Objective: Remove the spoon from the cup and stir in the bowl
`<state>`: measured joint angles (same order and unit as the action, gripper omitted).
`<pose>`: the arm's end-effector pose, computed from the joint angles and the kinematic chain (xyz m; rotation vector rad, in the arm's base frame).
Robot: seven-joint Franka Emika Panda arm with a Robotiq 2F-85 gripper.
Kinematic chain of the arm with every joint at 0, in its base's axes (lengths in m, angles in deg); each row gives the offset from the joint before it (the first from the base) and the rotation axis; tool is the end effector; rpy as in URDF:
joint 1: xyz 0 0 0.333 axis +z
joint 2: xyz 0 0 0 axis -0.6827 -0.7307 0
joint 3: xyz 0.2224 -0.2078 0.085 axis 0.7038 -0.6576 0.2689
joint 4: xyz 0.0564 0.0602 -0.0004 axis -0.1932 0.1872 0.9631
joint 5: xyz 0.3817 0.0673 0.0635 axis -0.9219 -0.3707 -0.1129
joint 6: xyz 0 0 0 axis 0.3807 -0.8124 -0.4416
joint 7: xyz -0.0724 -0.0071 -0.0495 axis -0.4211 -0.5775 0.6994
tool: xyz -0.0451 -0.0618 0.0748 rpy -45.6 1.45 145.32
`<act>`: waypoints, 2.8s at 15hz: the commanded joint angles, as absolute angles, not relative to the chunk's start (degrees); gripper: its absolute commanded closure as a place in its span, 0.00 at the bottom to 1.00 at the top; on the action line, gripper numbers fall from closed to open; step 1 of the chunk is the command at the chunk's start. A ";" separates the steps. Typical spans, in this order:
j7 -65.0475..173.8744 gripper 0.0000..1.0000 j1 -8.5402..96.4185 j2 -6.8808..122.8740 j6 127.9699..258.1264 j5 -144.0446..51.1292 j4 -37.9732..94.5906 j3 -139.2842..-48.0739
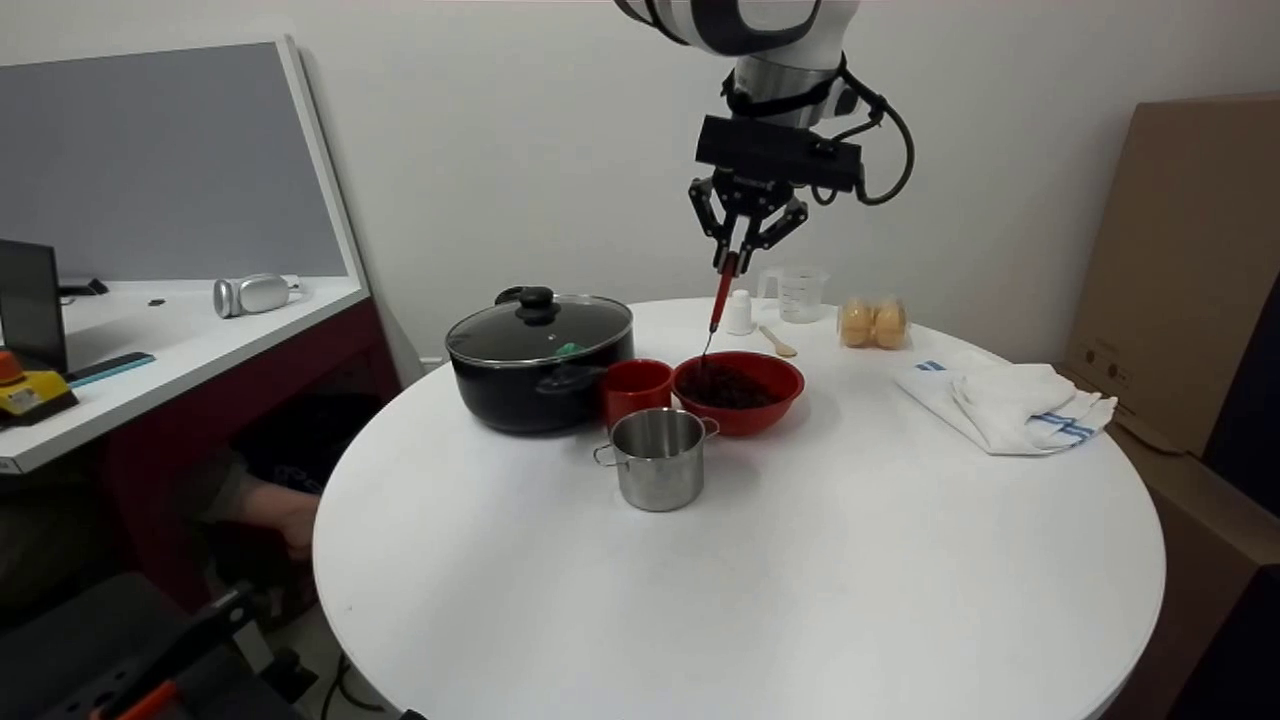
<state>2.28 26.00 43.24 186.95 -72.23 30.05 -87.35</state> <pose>0.6693 -0.1675 0.3058 -2.8236 -0.4623 -0.3175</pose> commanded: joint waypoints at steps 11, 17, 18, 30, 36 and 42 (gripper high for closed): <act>3.13 0.96 21.92 43.55 184.32 -74.10 25.09 -87.21; 3.14 0.96 22.57 44.02 181.59 -77.76 24.25 -85.15; 3.18 0.96 22.82 44.01 180.94 -77.90 24.41 -85.05; 4.42 0.96 24.08 43.24 178.22 -77.05 25.76 -85.88; 5.33 0.96 23.76 42.44 178.14 -76.91 25.89 -86.32; 4.03 0.96 22.68 40.82 178.24 -75.59 25.38 -87.39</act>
<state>4.29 23.25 41.36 179.36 -76.45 25.90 -86.54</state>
